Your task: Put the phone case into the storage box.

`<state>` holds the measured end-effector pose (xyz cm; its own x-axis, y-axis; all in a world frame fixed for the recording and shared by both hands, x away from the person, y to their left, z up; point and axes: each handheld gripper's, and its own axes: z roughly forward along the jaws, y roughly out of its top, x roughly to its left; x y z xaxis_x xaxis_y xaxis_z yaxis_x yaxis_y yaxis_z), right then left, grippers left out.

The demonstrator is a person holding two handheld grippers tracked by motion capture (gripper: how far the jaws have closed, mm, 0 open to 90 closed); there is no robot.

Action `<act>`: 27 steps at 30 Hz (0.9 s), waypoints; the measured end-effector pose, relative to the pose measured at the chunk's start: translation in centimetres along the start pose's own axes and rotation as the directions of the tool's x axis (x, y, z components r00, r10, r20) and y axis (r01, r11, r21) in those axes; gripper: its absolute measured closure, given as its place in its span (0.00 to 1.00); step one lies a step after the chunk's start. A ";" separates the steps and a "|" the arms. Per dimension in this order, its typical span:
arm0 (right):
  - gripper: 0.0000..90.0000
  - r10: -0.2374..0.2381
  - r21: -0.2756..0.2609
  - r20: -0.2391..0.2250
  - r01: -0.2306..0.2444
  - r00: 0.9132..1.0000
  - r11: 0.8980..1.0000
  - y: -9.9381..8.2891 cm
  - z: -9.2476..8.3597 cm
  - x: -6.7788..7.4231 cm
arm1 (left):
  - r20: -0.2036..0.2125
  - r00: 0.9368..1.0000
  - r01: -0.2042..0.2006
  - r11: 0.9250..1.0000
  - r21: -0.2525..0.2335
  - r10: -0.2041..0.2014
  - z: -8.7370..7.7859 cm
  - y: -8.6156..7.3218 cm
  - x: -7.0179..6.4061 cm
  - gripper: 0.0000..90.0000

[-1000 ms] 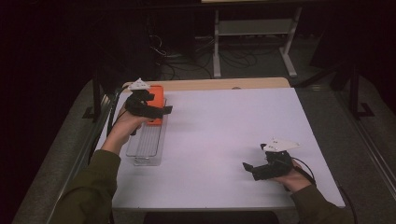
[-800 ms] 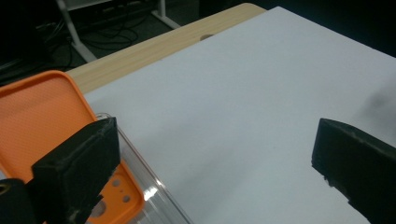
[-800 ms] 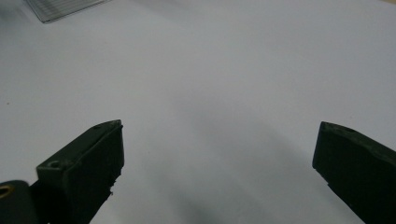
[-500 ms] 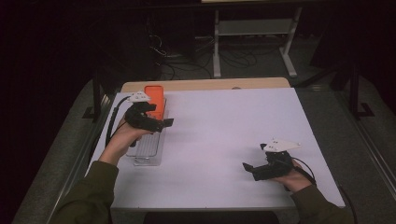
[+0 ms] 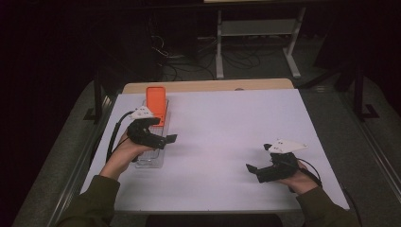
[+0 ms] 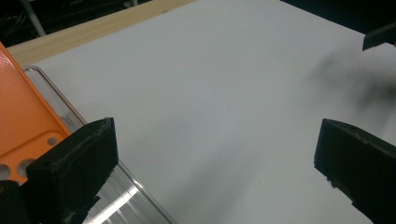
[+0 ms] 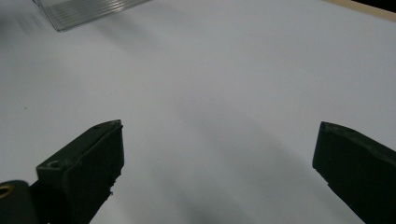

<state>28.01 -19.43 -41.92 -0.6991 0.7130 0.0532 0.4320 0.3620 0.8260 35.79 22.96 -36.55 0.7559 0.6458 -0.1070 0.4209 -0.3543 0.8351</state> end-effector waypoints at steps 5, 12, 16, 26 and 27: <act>0.01 -0.007 -0.017 -0.001 0.007 1.000 1.000 0.3 -0.3 0.0 | 0.010 1.000 -0.010 1.000 -0.003 0.010 -0.3 -0.8 -0.8 0.00; 0.01 -0.001 -0.042 -0.006 0.000 1.000 0.999 0.8 -0.8 0.0 | 0.019 1.000 -0.020 1.000 -0.015 0.021 -0.7 -1.8 -1.6 0.00; 0.01 -0.011 -0.062 -0.005 0.011 1.000 0.998 1.0 -1.1 -0.2 | 0.028 0.999 -0.030 0.999 -0.014 0.030 -0.8 -2.7 -1.9 0.00; 0.01 -0.009 -0.076 -0.017 0.008 1.000 0.997 1.4 -1.4 0.0 | 0.043 0.999 -0.024 0.999 -0.030 0.025 -1.0 -4.2 -2.2 0.00; 0.01 -0.015 -0.080 -0.017 0.014 1.000 0.997 1.5 -1.4 -0.1 | 0.040 0.999 -0.016 0.999 -0.029 0.017 -1.0 -4.4 -2.3 0.00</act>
<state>27.89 -19.80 -39.88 -0.7152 0.6972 0.0498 0.3754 0.3230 0.8688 31.72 23.73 -39.41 0.7822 0.6125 -0.1143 0.3942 -0.3443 0.8521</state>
